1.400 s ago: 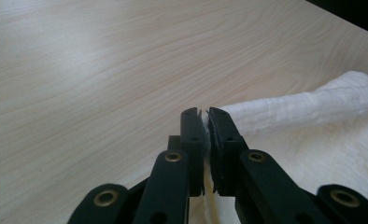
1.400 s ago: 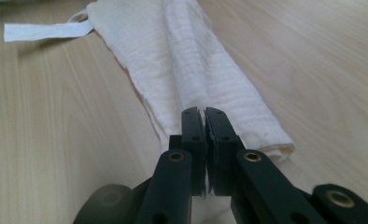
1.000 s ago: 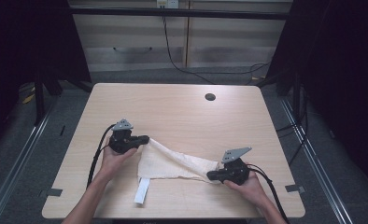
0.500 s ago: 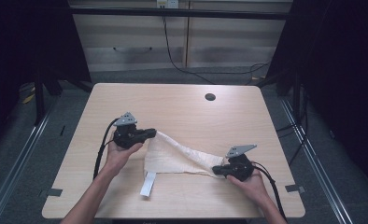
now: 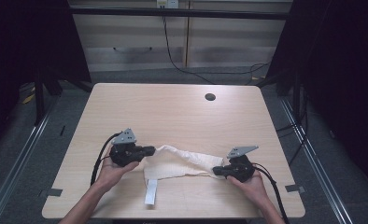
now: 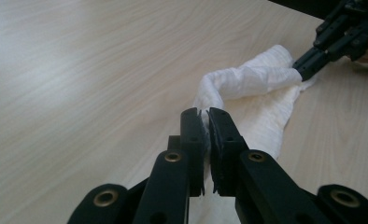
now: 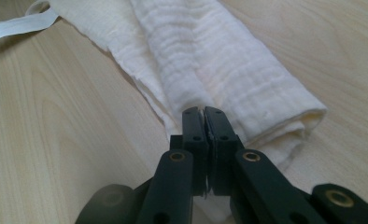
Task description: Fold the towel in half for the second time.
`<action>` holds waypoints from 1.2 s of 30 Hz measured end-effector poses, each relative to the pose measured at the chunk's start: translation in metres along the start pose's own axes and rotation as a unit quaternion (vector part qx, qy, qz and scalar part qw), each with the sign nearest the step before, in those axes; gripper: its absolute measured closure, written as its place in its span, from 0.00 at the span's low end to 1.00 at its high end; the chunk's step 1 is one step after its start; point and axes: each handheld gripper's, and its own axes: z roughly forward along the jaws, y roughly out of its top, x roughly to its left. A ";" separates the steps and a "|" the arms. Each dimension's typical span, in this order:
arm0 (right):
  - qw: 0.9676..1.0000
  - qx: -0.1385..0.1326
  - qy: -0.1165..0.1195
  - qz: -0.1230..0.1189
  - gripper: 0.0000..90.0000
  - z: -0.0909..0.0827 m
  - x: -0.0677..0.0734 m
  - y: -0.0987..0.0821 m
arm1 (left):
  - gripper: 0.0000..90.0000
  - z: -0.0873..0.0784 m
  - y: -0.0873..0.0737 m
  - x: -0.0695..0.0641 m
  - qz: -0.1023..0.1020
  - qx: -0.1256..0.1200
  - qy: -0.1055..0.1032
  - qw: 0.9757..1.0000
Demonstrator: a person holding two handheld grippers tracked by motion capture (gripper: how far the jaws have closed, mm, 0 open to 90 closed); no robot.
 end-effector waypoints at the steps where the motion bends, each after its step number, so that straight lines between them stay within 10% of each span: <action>1: 1.000 0.000 0.000 0.000 0.98 0.000 0.000 0.000 | 0.95 0.000 -0.003 -0.002 -0.001 0.003 -0.003 1.000; 14: 1.000 0.000 -0.015 -0.005 0.98 0.002 0.004 0.002 | 0.95 -0.002 -0.024 -0.032 0.033 0.054 -0.037 0.997; 20: 1.000 0.000 -0.018 -0.005 0.98 0.002 0.005 0.002 | 0.94 0.008 -0.043 -0.042 0.047 0.101 -0.078 0.991; 27: 0.999 0.000 -0.048 -0.022 0.98 0.003 0.012 0.002 | 0.95 0.011 -0.048 -0.049 0.081 0.109 -0.051 0.989; 36: 0.994 -0.006 -0.108 -0.032 0.98 -0.010 0.020 -0.011 | 0.95 0.008 -0.051 -0.044 0.070 0.102 -0.028 0.992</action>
